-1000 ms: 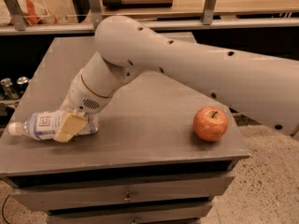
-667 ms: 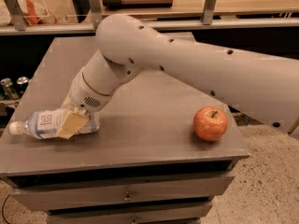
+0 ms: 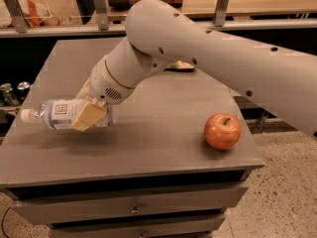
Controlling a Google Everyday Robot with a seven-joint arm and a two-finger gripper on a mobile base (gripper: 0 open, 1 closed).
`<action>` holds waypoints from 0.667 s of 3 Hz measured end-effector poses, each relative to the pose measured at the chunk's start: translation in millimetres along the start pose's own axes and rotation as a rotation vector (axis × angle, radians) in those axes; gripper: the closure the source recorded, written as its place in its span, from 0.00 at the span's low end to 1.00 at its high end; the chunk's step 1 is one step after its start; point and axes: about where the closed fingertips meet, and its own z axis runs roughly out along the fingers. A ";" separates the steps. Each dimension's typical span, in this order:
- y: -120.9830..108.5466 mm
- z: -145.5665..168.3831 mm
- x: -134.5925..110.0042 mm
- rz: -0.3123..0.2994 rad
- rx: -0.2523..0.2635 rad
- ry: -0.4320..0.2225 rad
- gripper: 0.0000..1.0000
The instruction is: Pick blue plastic bottle
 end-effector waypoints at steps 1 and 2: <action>-6.7 -23.5 -5.7 -0.015 0.042 -0.014 1.00; -12.3 -46.2 -11.2 -0.032 0.083 -0.004 1.00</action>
Offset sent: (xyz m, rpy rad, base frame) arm 0.0190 -0.0434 0.0638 0.0035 -0.1266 -0.0677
